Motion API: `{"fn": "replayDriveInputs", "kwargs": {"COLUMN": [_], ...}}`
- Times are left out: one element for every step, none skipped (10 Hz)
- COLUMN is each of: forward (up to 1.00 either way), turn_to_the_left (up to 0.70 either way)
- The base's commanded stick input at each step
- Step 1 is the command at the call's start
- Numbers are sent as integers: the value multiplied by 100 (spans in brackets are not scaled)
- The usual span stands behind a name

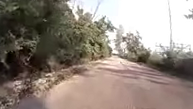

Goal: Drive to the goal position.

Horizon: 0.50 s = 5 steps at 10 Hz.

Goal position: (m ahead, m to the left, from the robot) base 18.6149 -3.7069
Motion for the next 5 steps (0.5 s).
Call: {"fn": "replayDriveInputs", "kwargs": {"forward": [70,70,70,70,70], "turn_to_the_left": [-1,-20,-31,-34,-34]}}
